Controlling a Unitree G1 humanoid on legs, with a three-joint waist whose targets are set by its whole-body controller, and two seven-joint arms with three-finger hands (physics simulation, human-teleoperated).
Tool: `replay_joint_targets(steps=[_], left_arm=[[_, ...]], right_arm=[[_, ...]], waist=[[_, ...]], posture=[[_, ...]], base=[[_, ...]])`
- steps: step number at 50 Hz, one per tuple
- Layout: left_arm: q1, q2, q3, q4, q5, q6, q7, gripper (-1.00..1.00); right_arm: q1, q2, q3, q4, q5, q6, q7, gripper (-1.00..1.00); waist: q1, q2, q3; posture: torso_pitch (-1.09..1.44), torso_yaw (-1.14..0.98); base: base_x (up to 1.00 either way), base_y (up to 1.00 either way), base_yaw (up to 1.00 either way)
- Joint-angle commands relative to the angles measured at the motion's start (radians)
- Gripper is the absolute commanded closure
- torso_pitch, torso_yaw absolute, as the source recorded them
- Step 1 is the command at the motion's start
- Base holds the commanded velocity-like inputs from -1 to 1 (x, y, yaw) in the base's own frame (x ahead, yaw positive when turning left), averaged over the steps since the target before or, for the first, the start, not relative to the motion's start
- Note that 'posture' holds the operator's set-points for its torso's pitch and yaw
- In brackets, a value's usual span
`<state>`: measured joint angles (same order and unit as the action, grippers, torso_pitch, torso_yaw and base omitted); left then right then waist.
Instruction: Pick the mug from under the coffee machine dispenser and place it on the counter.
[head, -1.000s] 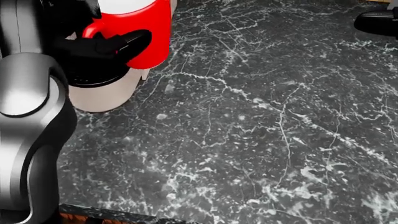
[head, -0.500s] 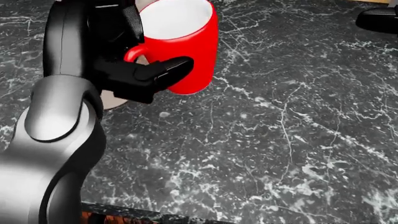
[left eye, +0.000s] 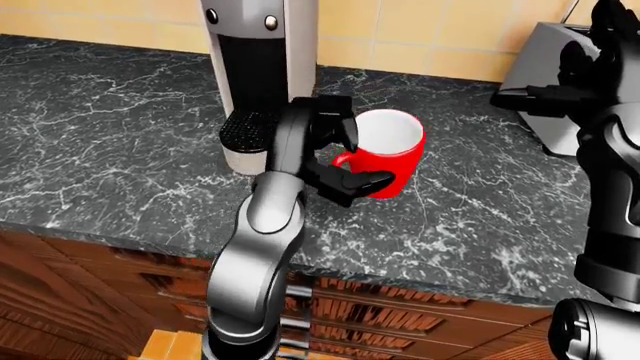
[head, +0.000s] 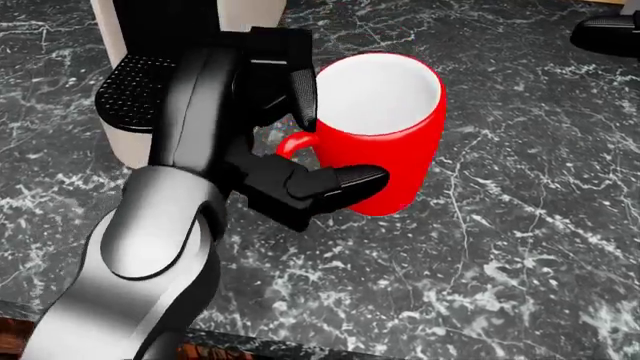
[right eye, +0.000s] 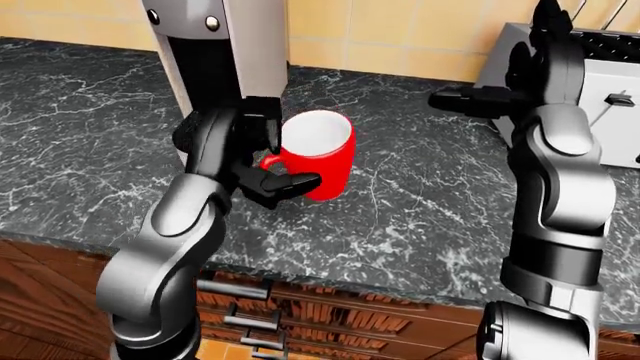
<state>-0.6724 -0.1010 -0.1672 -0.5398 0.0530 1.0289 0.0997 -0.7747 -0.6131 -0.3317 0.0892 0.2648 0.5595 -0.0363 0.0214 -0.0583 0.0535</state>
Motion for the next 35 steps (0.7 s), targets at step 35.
replay_joint_targets(steps=[35], left_arm=[[0.079,-0.125,-0.047,0.036,0.211,-0.268,-0.145,1.0]], right_arm=[[-0.031,-0.021,-0.015,-0.034,0.0,-0.027,-0.003,-1.0]], waist=[[0.01,-0.029,-0.032]], posture=[[0.0,0.0]], base=[[0.0,0.0,0.0]])
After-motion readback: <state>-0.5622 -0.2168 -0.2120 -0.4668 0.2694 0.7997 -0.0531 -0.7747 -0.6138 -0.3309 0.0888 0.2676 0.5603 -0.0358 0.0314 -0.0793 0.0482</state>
